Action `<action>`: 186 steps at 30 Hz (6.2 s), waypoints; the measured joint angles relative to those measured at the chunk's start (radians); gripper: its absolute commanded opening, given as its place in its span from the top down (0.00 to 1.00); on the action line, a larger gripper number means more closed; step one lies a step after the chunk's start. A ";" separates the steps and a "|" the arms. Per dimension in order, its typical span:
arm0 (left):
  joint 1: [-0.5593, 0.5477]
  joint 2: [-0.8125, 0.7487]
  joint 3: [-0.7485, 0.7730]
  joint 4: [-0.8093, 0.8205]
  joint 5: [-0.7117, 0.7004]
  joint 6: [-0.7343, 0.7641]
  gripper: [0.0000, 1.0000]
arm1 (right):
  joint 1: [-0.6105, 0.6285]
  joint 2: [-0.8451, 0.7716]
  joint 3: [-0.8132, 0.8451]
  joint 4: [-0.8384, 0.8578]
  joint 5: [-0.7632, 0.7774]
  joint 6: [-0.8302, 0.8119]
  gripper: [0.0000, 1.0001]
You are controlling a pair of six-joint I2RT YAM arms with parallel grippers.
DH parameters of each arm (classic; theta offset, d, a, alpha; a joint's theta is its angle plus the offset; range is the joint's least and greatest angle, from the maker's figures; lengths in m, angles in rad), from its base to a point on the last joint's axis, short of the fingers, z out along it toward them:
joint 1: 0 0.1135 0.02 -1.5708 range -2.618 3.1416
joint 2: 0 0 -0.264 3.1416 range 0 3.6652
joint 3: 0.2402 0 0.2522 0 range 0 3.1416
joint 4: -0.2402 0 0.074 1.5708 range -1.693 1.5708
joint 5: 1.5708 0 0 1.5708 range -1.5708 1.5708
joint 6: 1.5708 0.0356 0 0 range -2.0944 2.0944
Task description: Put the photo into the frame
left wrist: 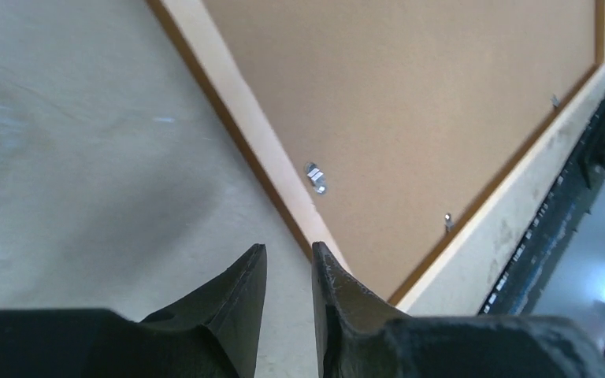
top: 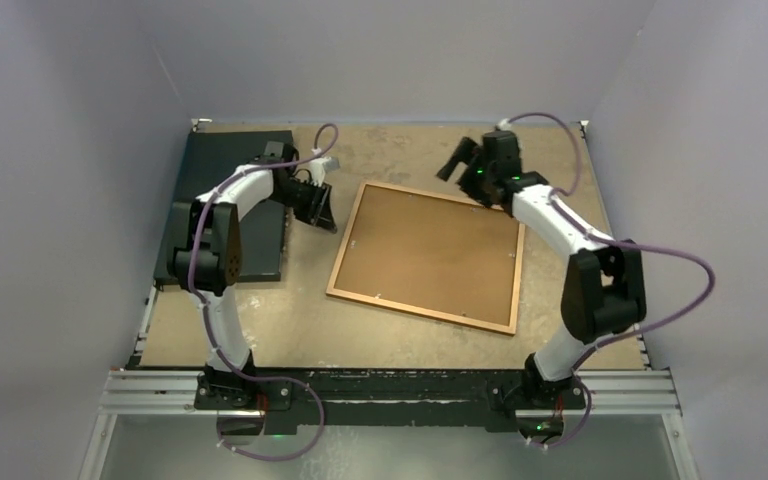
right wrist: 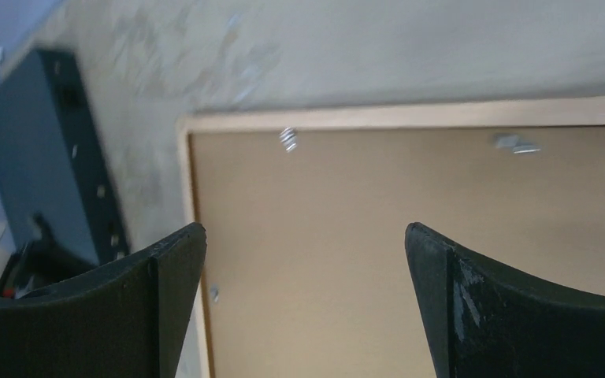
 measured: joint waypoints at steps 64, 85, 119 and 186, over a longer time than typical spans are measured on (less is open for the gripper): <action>-0.036 0.013 -0.217 0.110 0.116 -0.087 1.00 | 0.428 0.489 0.072 0.414 -0.499 0.161 0.36; -0.035 0.013 -0.217 0.109 0.117 -0.088 1.00 | 0.417 0.546 0.163 0.362 -0.598 0.011 0.36; 0.038 -0.074 -0.042 -0.011 -0.020 -0.003 0.53 | 0.502 -0.032 -0.112 0.123 -0.225 -0.554 0.32; 0.061 -1.081 -0.705 0.055 -0.117 0.953 0.16 | 0.776 0.114 -0.035 0.040 -0.157 -0.668 1.00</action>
